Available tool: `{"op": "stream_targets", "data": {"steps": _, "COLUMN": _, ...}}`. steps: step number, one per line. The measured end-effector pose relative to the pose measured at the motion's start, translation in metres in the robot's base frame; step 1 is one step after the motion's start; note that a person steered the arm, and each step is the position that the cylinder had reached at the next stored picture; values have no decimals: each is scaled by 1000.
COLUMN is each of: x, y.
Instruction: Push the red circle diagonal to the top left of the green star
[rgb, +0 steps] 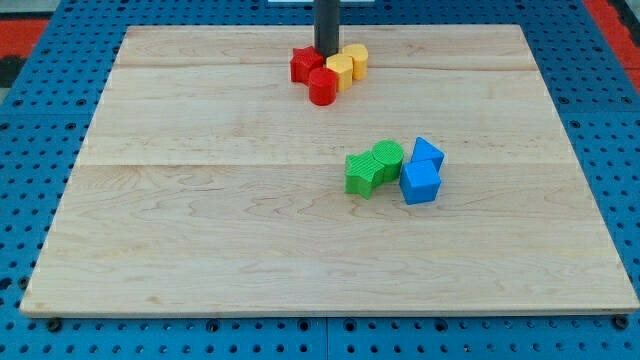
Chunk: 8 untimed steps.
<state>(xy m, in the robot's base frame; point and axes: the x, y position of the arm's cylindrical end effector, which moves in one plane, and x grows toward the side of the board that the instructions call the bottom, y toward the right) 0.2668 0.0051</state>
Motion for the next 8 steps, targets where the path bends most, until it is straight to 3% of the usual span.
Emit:
{"op": "stream_targets", "data": {"steps": 1, "x": 7, "y": 4}}
{"op": "stream_targets", "data": {"steps": 2, "x": 25, "y": 49}}
{"op": "stream_targets", "data": {"steps": 5, "x": 2, "y": 0}}
{"op": "stream_targets", "data": {"steps": 6, "x": -1, "y": 54}}
{"op": "stream_targets", "data": {"steps": 7, "x": 3, "y": 42}}
{"op": "stream_targets", "data": {"steps": 8, "x": 26, "y": -10}}
